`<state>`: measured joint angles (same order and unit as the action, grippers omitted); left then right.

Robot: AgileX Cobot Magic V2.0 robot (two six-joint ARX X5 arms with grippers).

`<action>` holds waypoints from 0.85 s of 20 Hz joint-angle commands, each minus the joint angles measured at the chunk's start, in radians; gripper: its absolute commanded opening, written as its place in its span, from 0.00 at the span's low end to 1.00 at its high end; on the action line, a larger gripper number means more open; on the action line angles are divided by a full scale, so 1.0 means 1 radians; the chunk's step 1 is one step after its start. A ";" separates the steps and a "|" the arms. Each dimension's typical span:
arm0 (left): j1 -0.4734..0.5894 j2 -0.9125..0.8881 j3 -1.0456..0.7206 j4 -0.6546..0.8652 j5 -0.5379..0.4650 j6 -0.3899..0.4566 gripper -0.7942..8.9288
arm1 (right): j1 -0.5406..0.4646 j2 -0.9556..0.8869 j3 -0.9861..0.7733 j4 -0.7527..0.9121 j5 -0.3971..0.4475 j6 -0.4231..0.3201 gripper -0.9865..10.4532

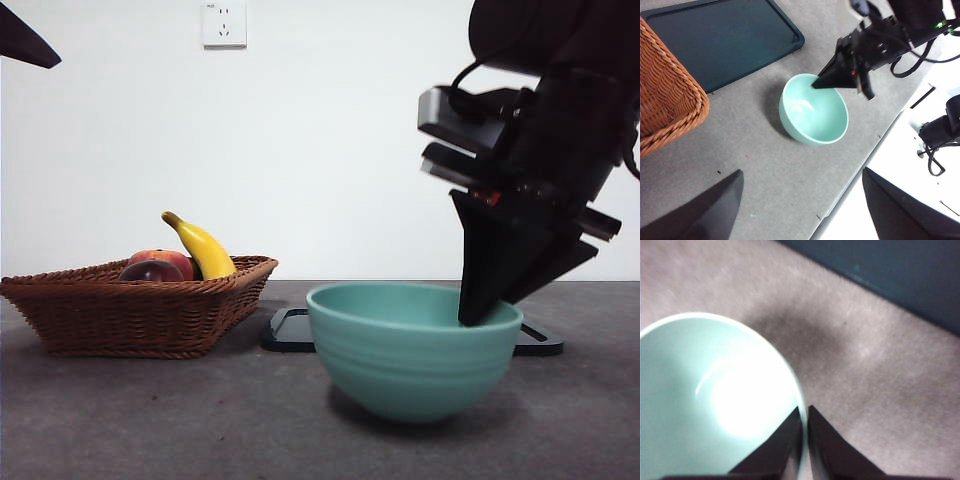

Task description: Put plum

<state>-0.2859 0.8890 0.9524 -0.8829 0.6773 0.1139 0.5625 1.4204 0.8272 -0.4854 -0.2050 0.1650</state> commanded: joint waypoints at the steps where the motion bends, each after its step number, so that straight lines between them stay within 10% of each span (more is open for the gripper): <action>1: -0.003 0.006 0.008 0.008 0.005 0.009 0.47 | 0.017 0.020 0.006 0.012 0.014 0.007 0.10; 17: -0.003 0.006 0.008 0.008 0.004 0.008 0.47 | 0.029 -0.019 0.031 -0.013 0.027 0.034 0.32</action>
<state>-0.2859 0.8890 0.9524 -0.8829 0.6773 0.1139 0.5827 1.4078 0.8349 -0.5106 -0.1818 0.1883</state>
